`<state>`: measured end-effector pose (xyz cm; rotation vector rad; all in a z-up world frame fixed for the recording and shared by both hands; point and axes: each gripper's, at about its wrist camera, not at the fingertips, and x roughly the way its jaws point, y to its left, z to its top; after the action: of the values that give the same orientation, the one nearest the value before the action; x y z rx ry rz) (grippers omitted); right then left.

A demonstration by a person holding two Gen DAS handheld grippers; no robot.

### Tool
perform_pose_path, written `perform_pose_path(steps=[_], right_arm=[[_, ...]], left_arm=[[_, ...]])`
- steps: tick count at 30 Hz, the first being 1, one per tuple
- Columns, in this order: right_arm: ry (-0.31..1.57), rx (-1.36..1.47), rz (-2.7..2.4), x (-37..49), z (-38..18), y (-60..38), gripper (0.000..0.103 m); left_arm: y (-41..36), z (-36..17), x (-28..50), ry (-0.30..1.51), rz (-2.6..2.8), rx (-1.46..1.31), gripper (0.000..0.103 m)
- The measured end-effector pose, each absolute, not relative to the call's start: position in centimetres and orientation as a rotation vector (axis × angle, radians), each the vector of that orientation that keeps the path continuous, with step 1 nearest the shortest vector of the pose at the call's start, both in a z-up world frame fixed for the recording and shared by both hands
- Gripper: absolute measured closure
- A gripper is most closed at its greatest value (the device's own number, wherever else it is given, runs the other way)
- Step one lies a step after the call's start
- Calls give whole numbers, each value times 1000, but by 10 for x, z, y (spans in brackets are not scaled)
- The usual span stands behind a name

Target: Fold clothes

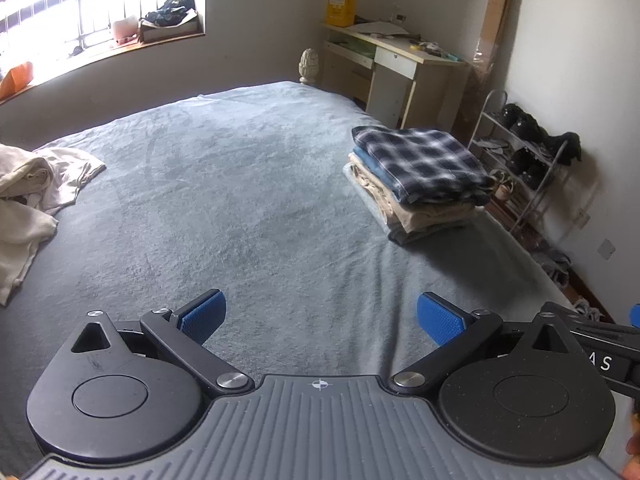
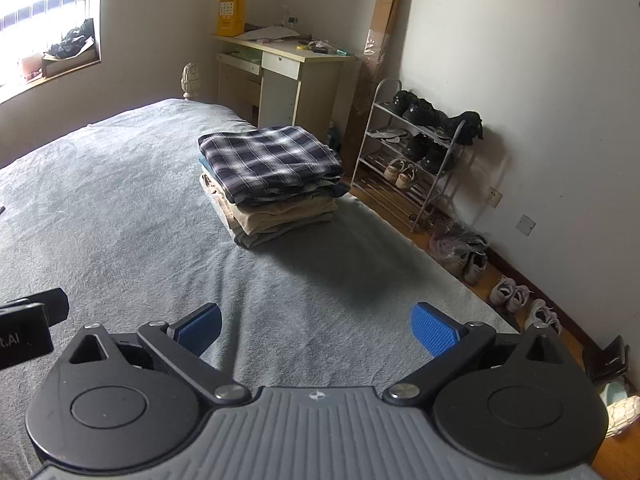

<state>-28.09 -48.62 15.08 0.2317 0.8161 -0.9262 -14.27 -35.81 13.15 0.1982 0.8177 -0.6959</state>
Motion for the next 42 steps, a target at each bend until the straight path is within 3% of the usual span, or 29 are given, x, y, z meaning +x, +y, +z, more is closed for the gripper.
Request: perform_pose_path(steps=[42], right_arm=[[820,225,-962,-292,153,-495,0]], left_arm=[[-375,136,-157,819,-718,195,0]])
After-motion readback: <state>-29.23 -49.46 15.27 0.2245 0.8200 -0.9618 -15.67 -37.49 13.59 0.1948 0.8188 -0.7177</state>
